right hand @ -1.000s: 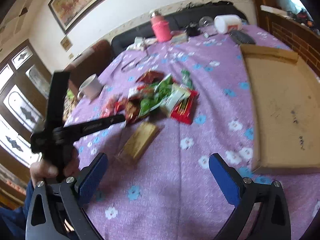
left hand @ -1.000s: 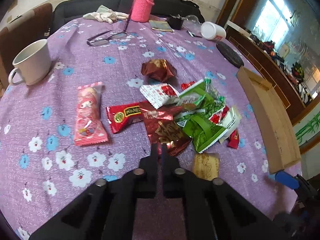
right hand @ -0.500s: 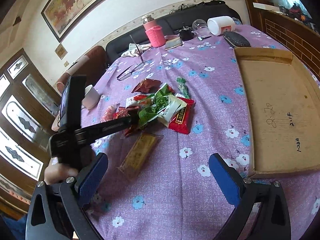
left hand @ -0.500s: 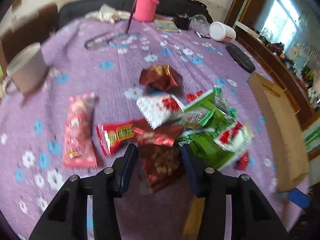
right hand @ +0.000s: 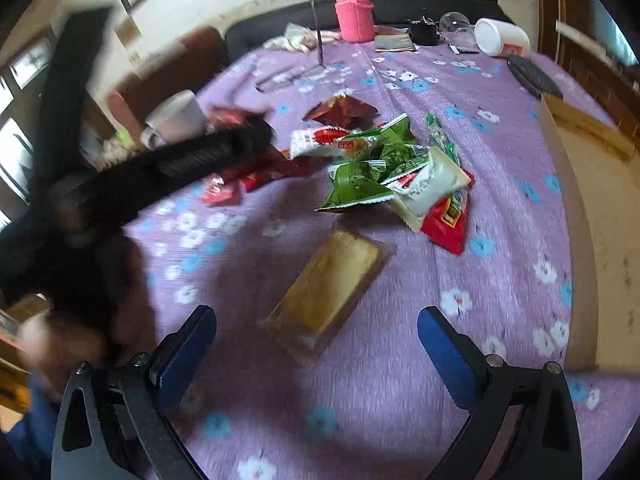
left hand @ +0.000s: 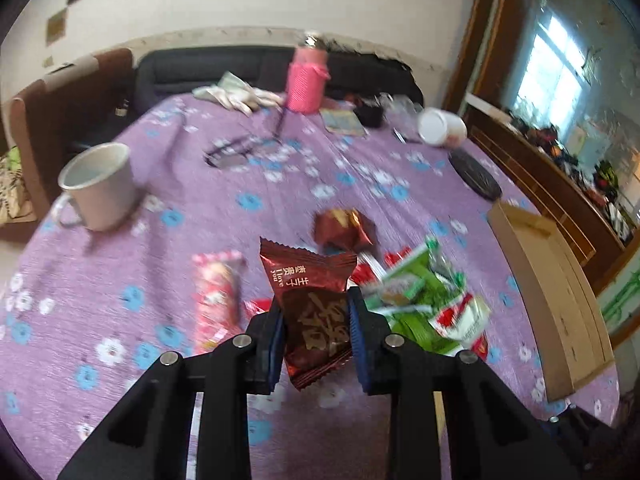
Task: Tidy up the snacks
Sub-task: 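Grasp the dark red pouch with the left gripper while the right gripper grasps the clear-wrapped biscuit, then carry the biscuit and the red pouch over the cardboard tray with both grippers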
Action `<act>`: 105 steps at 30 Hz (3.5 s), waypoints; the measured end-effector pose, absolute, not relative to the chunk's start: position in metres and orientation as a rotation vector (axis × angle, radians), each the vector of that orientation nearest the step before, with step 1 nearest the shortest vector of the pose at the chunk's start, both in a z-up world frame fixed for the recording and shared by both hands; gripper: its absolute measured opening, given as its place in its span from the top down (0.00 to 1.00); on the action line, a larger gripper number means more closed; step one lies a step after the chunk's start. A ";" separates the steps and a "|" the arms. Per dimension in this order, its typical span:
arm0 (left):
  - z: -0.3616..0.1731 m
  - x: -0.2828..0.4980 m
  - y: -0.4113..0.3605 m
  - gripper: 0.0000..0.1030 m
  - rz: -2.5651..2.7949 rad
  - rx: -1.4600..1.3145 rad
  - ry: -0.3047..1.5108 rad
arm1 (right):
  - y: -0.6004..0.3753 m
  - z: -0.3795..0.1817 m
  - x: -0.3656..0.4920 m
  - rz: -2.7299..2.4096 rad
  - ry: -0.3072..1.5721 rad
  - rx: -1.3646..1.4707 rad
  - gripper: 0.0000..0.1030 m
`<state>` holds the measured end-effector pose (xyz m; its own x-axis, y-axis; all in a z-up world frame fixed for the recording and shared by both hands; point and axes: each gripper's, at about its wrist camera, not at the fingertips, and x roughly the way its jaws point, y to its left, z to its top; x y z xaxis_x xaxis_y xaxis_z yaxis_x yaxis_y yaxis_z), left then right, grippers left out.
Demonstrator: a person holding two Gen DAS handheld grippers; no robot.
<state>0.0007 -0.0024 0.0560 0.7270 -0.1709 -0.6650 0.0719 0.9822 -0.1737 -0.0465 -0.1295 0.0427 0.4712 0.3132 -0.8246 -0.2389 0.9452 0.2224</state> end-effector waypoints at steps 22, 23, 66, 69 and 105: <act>0.048 0.005 0.005 0.74 -0.131 -0.169 0.778 | -0.158 0.031 -0.046 0.296 1.007 0.122 0.65; 0.049 0.004 0.002 0.74 -0.143 -0.165 0.774 | -0.159 0.033 -0.047 0.295 1.002 0.126 0.65; 0.101 -0.032 -0.249 0.73 -0.563 0.089 0.798 | -0.408 0.089 -0.106 0.059 0.683 0.537 0.65; 0.099 -0.025 -0.264 0.73 -0.572 0.089 0.814 | -0.420 0.088 -0.100 0.056 0.697 0.557 0.65; 0.023 0.041 -0.312 0.73 -0.634 0.049 0.961 | -0.462 0.030 0.020 -0.044 0.874 0.603 0.63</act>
<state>0.0411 -0.3117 0.0233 0.4071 -0.4815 -0.7761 0.5235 0.8193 -0.2337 0.0200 -0.4617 0.0303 0.6520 0.2032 -0.7305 0.2758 0.8338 0.4782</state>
